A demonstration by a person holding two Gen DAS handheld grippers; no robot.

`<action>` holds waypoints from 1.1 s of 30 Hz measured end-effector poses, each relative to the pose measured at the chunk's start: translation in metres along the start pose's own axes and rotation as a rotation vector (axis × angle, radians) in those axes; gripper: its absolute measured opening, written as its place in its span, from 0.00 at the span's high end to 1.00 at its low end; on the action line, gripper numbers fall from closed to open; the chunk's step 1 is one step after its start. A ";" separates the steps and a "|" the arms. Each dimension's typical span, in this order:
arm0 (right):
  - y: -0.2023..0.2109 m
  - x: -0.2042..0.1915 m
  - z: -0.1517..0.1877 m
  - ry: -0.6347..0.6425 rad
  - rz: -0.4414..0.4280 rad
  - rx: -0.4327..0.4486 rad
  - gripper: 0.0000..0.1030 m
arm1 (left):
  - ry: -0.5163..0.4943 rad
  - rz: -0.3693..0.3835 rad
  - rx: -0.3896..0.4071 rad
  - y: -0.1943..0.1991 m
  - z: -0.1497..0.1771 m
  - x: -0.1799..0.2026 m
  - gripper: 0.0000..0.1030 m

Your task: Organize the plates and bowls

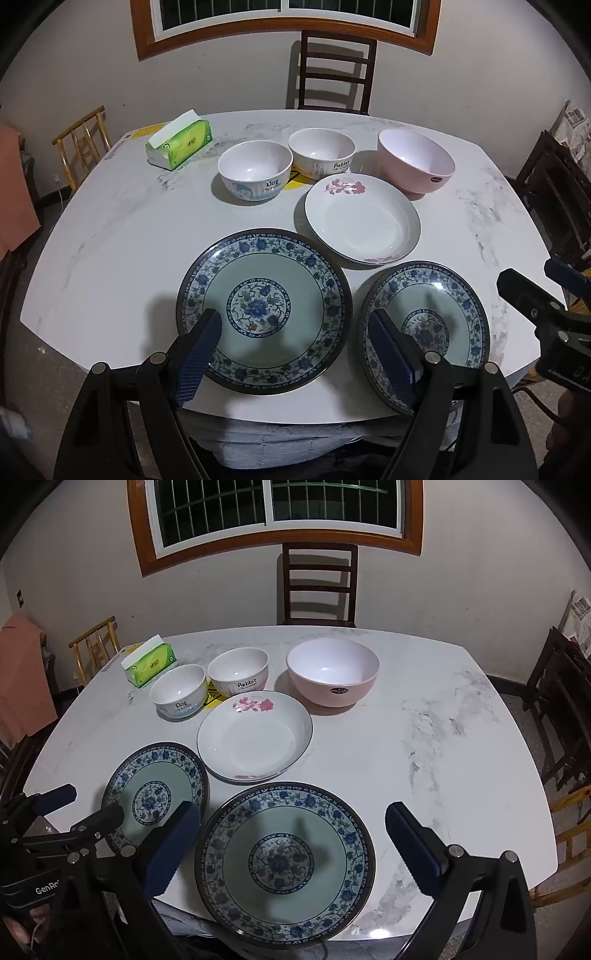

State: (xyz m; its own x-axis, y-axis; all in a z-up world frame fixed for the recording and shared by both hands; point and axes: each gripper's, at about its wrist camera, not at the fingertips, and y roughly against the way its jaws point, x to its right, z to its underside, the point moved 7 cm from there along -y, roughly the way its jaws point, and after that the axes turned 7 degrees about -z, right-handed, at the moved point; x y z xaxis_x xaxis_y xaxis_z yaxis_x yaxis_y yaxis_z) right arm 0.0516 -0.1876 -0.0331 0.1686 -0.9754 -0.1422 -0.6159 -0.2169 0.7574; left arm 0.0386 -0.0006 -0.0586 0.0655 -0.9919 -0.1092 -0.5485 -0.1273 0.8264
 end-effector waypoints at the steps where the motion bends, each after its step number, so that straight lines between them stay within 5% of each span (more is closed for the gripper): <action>1: 0.000 0.001 0.000 -0.002 0.000 0.001 0.00 | 0.020 0.029 -0.001 0.000 0.000 0.001 0.23; 33: -0.006 0.021 0.009 -0.046 0.046 -0.035 0.00 | -0.010 0.061 -0.028 -0.009 0.007 0.016 0.23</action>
State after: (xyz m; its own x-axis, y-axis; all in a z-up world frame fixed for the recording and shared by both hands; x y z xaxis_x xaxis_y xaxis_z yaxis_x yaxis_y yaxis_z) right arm 0.0516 -0.2075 -0.0462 0.1047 -0.9852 -0.1354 -0.5944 -0.1712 0.7858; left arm 0.0393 -0.0148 -0.0718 0.0244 -0.9977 -0.0637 -0.5277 -0.0670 0.8468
